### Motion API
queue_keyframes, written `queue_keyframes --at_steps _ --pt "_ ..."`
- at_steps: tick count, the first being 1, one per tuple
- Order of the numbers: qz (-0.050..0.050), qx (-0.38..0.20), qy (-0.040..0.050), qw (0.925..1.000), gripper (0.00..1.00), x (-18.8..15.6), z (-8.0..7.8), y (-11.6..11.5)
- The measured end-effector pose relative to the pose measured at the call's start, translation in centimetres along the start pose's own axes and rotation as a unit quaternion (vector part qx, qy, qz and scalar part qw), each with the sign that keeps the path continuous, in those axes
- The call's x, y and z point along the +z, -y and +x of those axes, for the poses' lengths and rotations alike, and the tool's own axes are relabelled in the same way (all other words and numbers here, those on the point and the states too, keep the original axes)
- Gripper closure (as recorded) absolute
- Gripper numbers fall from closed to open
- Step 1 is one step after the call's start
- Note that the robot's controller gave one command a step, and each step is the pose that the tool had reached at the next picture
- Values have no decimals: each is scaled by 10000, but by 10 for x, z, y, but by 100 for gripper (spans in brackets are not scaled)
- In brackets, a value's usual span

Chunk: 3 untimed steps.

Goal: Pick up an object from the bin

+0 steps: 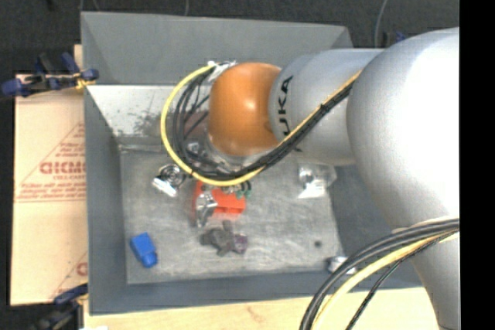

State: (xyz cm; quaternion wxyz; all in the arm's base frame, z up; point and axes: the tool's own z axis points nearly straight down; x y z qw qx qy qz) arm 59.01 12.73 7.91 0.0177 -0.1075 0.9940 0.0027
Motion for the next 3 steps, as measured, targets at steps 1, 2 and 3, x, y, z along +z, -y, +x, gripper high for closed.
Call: queue_keyframes --at_steps 1,2,3 --pt "12 409 -140 9991 0 0 15 52" --pt "7 414 -93 9991 100 -2 13 50" --pt "17 795 -116 9968 100 -159 8 43"
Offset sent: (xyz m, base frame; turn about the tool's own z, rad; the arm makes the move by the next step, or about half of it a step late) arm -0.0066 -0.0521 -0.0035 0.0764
